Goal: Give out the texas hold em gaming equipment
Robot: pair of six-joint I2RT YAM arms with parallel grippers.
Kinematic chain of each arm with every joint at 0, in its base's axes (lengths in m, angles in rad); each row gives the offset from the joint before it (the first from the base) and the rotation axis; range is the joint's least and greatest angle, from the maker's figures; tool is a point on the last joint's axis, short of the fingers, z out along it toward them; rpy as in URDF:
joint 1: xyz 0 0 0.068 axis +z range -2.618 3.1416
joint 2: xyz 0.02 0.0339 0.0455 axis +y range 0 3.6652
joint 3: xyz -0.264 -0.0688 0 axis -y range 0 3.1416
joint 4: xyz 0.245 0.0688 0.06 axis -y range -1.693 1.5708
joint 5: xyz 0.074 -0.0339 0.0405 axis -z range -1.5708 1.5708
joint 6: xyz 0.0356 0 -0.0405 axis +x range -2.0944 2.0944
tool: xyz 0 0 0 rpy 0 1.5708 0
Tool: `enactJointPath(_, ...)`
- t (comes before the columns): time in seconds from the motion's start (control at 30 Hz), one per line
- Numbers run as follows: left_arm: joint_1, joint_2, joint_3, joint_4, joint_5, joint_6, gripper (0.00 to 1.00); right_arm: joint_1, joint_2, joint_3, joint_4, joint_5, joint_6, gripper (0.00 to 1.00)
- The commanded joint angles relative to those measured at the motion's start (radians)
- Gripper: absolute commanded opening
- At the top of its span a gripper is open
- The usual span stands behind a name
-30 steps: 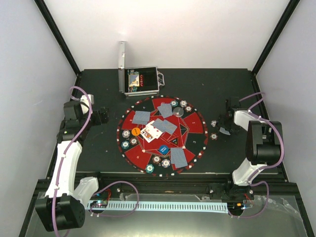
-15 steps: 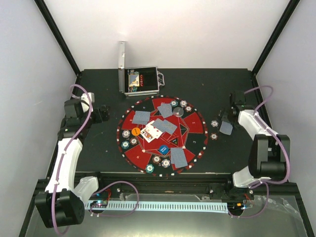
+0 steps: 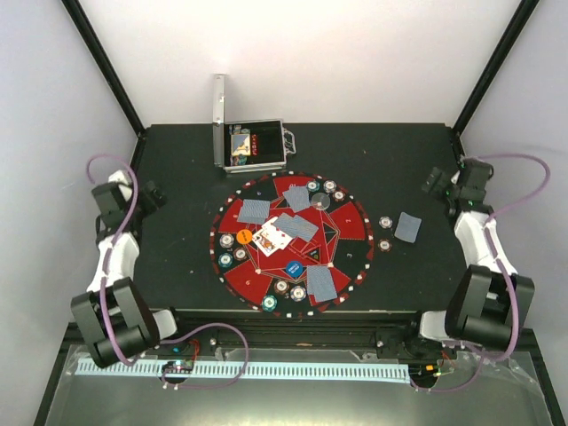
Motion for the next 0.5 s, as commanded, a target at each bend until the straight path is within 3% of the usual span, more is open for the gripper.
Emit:
enactJointPath(0.0,0.069,-0.138,-0.2,0.281,-0.102,0.009,0.99,-0.06,-0.119,-0.195,0.285,0.004,-0.029,1.0)
enactJointPath(0.1,0.032,-0.202,-0.38,0.51,-0.147,0.052,0.99,-0.053,-0.205,-0.385,0.529,-0.022,-0.038,1.0)
enactJointPath(0.17,-0.025,-0.208,-0.441,0.581,-0.171,0.091,0.99,-0.025,-0.226,-0.481,0.669,-0.014,-0.059,1.0)
enactJointPath(0.33,-0.166,-0.131,-0.471,0.66,-0.225,0.18,0.99,0.096,-0.185,-0.598,0.864,0.046,-0.135,0.99)
enactJointPath(0.47,-0.238,-0.105,-0.448,0.682,-0.3,0.234,0.99,0.115,-0.151,-0.643,0.971,0.072,-0.13,0.99)
